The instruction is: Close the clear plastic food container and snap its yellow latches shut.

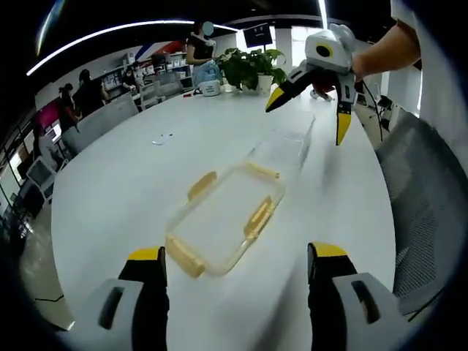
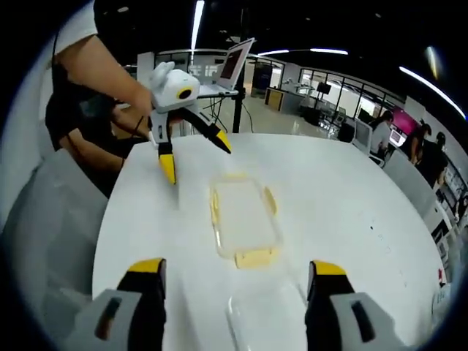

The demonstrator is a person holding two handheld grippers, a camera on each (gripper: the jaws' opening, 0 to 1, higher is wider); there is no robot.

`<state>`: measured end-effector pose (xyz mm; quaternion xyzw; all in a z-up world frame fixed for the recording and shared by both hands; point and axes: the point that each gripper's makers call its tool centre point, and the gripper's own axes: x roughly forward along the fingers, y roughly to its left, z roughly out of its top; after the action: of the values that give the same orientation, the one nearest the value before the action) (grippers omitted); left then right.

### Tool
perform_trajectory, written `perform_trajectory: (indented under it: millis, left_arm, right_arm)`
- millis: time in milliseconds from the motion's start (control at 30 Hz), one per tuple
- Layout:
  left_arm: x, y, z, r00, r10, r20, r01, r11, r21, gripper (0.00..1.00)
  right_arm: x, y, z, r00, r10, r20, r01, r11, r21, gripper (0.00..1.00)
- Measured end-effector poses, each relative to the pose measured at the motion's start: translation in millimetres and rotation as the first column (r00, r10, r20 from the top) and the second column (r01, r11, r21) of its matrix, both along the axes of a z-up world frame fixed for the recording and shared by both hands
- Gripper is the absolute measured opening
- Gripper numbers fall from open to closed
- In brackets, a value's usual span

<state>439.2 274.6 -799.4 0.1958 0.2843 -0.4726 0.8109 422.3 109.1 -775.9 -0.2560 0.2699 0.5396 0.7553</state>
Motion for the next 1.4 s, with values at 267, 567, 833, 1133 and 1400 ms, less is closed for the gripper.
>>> perform_trajectory:
  millis: [267, 567, 833, 1133, 1400]
  left_arm:
    - [5.5, 4, -6.8, 0.999, -0.044, -0.003, 0.044, 0.998, 0.042, 0.77]
    - [9.9, 4, -14.9, 0.993, -0.116, -0.011, 0.116, 0.989, 0.097, 0.77]
    - [14.1, 3, -14.1, 0.987, -0.161, -0.011, 0.161, 0.98, 0.118, 0.76]
    - [18.2, 6, -19.0, 0.975, -0.223, -0.019, 0.223, 0.959, 0.177, 0.74]
    - [22.6, 5, -25.2, 0.962, -0.272, -0.029, 0.272, 0.94, 0.204, 0.73]
  right_arm:
    - [6, 5, -5.4, 0.999, 0.037, -0.005, -0.037, 0.999, -0.029, 0.77]
    - [9, 15, -8.7, 0.997, 0.075, -0.022, -0.076, 0.996, -0.053, 0.77]
    - [7, 22, -17.2, 0.992, 0.115, -0.049, -0.119, 0.989, -0.086, 0.77]
    - [10, 28, -23.0, 0.989, 0.13, -0.07, -0.138, 0.984, -0.11, 0.76]
    - [17, 29, -32.6, 0.987, 0.132, -0.089, -0.144, 0.979, -0.141, 0.76]
